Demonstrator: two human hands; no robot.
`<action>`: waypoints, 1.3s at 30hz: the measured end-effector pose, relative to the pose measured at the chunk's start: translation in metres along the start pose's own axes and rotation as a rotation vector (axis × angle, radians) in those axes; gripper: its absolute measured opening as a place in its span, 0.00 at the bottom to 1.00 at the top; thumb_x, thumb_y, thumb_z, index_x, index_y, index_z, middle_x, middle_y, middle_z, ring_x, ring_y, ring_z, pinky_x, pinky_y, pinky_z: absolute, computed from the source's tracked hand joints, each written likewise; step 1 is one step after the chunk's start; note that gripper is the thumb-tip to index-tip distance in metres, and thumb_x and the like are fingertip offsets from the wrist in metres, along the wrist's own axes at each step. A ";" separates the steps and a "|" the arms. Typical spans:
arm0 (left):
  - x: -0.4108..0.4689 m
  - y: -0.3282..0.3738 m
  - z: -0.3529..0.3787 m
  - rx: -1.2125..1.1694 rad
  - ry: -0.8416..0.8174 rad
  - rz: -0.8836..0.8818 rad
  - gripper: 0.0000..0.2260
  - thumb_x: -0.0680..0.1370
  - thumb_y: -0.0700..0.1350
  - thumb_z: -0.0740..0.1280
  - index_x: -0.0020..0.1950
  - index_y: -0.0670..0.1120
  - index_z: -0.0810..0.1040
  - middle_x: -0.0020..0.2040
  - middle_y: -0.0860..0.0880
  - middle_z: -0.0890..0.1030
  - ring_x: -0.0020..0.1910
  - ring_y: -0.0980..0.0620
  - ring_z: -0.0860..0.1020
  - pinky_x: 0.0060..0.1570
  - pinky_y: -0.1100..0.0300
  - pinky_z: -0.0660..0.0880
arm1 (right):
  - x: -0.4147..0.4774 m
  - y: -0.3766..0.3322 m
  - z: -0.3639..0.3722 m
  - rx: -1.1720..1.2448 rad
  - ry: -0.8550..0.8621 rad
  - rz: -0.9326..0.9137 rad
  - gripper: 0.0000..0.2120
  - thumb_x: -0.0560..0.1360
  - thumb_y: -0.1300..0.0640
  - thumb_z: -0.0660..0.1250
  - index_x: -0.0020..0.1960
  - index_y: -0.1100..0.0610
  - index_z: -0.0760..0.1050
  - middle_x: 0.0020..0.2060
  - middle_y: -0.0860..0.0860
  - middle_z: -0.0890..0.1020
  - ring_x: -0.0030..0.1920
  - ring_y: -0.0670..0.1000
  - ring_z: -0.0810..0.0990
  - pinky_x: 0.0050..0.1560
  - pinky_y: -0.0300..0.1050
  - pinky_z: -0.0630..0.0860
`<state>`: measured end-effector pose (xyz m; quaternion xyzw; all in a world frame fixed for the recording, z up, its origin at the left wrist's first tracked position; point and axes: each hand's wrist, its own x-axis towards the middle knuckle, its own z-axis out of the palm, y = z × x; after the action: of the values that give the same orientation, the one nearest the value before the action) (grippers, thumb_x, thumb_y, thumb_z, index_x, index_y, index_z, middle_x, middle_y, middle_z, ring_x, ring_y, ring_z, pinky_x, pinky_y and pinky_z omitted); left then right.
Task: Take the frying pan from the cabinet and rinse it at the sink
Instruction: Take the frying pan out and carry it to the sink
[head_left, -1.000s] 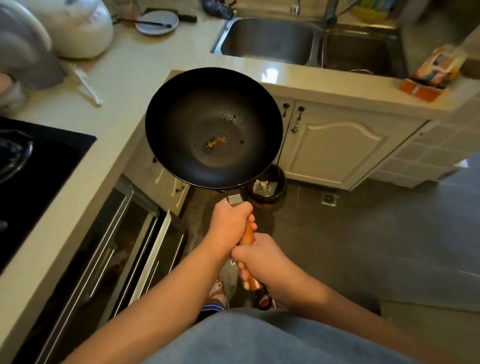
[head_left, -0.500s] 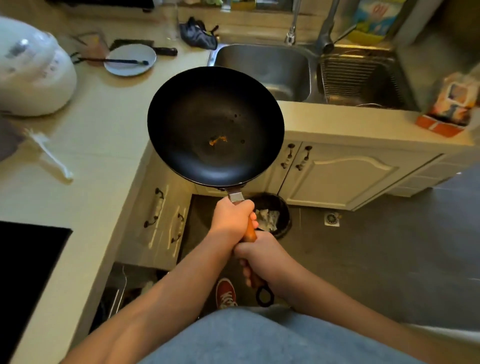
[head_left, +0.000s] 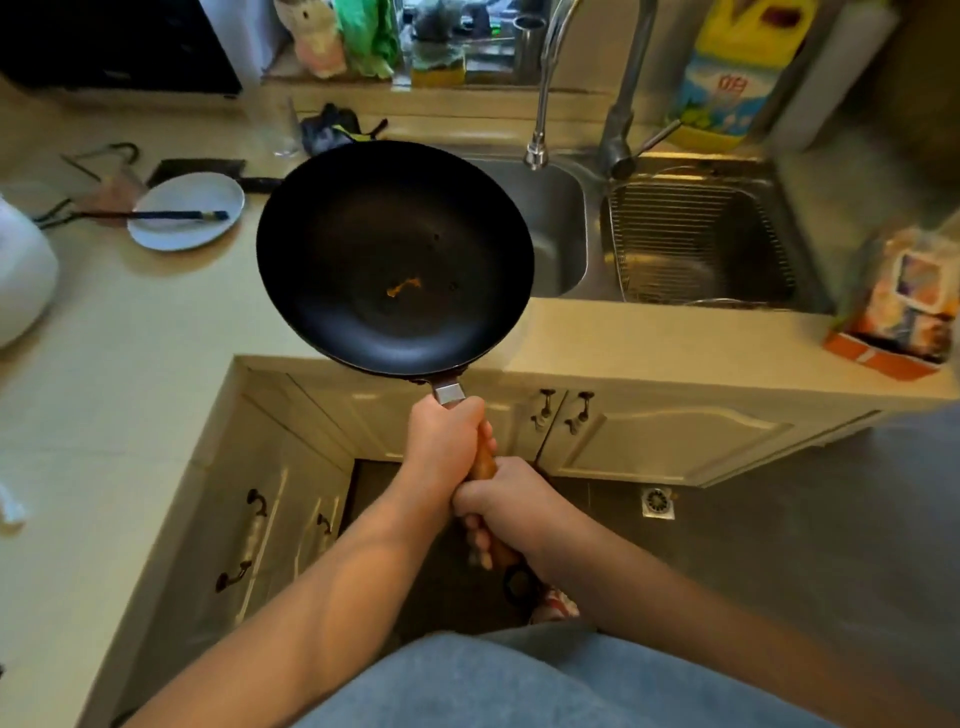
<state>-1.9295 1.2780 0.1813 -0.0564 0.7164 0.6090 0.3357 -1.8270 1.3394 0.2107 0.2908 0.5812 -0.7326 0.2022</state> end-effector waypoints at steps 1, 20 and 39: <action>0.008 0.008 0.010 -0.021 0.029 -0.023 0.01 0.73 0.38 0.65 0.44 0.43 0.76 0.28 0.50 0.78 0.25 0.54 0.79 0.26 0.62 0.76 | 0.007 -0.009 -0.013 -0.013 -0.022 0.011 0.04 0.73 0.64 0.66 0.40 0.58 0.75 0.25 0.49 0.74 0.22 0.46 0.73 0.25 0.40 0.74; 0.142 0.126 0.078 0.071 0.183 -0.195 0.10 0.73 0.35 0.64 0.31 0.40 0.74 0.22 0.47 0.75 0.20 0.51 0.72 0.25 0.66 0.69 | 0.131 -0.143 -0.112 0.321 -0.157 0.404 0.10 0.72 0.66 0.62 0.34 0.56 0.70 0.21 0.48 0.73 0.18 0.44 0.71 0.17 0.35 0.68; 0.269 0.147 0.056 0.305 -0.199 -0.457 0.13 0.75 0.40 0.65 0.29 0.44 0.74 0.22 0.49 0.74 0.25 0.51 0.71 0.24 0.64 0.66 | 0.233 -0.198 -0.097 0.711 0.211 0.520 0.07 0.74 0.69 0.62 0.43 0.58 0.70 0.21 0.52 0.72 0.16 0.45 0.71 0.16 0.34 0.70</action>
<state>-2.1850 1.4546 0.1547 -0.1051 0.7319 0.4056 0.5373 -2.1087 1.4914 0.1864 0.5518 0.2185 -0.7778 0.2068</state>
